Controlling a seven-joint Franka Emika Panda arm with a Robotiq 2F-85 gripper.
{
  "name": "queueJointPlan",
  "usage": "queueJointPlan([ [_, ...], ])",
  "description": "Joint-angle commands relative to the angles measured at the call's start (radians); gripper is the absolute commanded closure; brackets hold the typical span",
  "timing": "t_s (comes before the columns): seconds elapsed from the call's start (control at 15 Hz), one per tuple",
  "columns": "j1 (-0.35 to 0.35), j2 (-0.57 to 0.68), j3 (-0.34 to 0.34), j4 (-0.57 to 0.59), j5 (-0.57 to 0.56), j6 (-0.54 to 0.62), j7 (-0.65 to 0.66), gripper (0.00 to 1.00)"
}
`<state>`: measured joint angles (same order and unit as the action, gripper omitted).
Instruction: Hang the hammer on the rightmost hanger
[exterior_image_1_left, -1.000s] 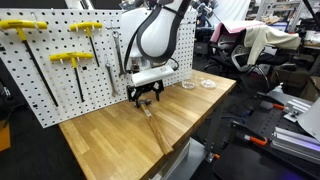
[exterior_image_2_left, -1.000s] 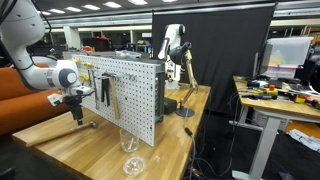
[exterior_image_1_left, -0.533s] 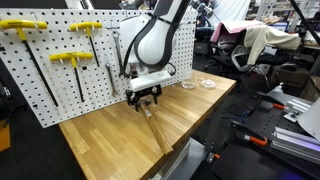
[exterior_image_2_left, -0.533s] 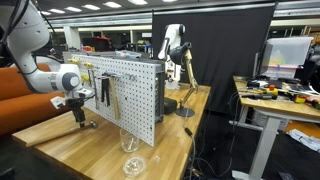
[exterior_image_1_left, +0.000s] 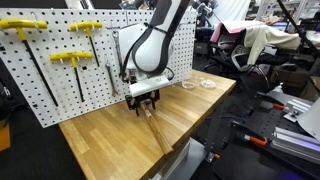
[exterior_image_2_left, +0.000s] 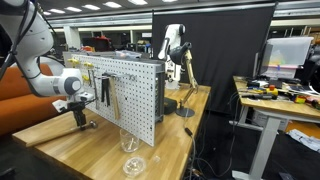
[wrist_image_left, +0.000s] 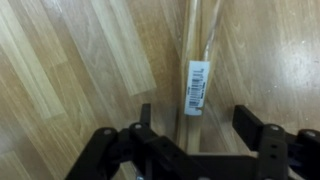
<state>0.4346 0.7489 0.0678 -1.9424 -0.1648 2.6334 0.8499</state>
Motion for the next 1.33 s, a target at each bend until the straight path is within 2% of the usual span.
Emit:
queueJointPlan([
  [0.0, 0.015, 0.008, -0.018, 0.011, 0.031, 0.008, -0.036, 0.47],
  [0.4, 0.015, -0.005, -0.022, -0.004, 0.03, 0.018, -0.042, 0.89],
  [0.53, 0.022, -0.035, -0.028, -0.028, 0.019, 0.024, -0.048, 0.98],
  [0.6, 0.026, -0.049, -0.032, -0.04, 0.014, 0.026, -0.051, 0.95],
  [0.8, 0.032, -0.152, -0.036, -0.129, 0.011, 0.069, -0.051, 0.94],
  [1.07, 0.047, -0.378, -0.046, -0.316, -0.016, 0.161, -0.035, 0.94],
  [1.27, 0.061, -0.557, -0.059, -0.461, -0.094, 0.17, 0.004, 0.94],
])
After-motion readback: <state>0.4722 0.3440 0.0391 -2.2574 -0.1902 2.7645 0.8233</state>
